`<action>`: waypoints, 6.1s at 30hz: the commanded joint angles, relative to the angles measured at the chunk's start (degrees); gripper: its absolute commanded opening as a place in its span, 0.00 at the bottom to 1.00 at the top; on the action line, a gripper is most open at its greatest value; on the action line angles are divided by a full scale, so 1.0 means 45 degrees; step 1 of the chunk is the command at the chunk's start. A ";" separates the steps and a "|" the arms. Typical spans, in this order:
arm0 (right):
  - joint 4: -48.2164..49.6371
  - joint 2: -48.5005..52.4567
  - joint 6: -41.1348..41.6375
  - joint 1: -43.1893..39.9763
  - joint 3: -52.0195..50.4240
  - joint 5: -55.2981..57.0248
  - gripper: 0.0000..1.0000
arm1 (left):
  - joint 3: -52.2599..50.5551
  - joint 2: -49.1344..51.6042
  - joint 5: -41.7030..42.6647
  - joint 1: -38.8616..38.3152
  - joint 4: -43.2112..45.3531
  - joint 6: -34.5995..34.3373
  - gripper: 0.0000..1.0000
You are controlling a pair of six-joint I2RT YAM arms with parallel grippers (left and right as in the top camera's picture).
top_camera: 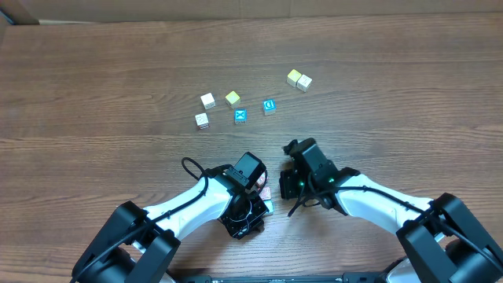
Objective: Flip 3 blocks
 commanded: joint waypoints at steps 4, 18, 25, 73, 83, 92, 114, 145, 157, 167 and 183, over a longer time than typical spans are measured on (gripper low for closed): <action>-0.0223 0.0228 -0.0019 -0.0772 0.0005 0.0325 0.04 | -0.0403 0.0597 -0.1336 -0.0087 -0.0772 -0.0350 0.04; -0.0165 0.0228 -0.0685 -0.0855 0.0005 0.0126 0.04 | -0.0403 0.0597 -0.1350 0.0437 -0.1001 -0.0306 0.04; -0.0058 0.0228 -0.1064 -0.0855 0.0204 -0.0136 0.04 | -0.0403 0.0597 -0.1292 0.0670 -0.0996 -0.0301 0.04; 0.3895 0.1268 -0.0617 -0.0826 0.0957 -0.2555 0.04 | -0.0403 0.0597 -0.1122 0.0670 -0.0651 -0.0291 0.04; 0.4095 0.2118 -0.0359 -0.0695 0.1656 -0.2929 0.04 | -0.0403 0.0597 -0.1122 0.0670 -0.0651 -0.0287 0.04; 0.4211 0.2171 -0.0277 -0.0529 0.1831 -0.2924 0.04 | -0.0403 0.0597 -0.1117 0.0670 -0.0656 -0.0282 0.04; 0.3007 0.2181 -0.0335 -0.0364 0.1826 -0.2977 0.04 | -0.0403 0.0597 -0.1117 0.0670 -0.0656 -0.0248 0.04; 0.2317 0.2181 -0.0287 -0.0209 0.1826 -0.2628 0.04 | -0.0403 0.0597 -0.1035 0.0670 -0.0709 -0.0209 0.04; 0.1943 0.2181 -0.0277 -0.0209 0.1826 -0.2633 0.04 | -0.0403 0.0597 -0.1030 0.0670 -0.0801 -0.0204 0.04; 0.1763 0.2181 -0.0272 -0.0209 0.1826 -0.2633 0.04 | -0.0403 0.0597 -0.1039 0.0670 -0.0806 -0.0204 0.04; 0.1656 0.2181 -0.0024 -0.0364 0.1831 -0.2234 0.04 | -0.0403 0.0597 -0.1035 0.0670 -0.0811 -0.0204 0.04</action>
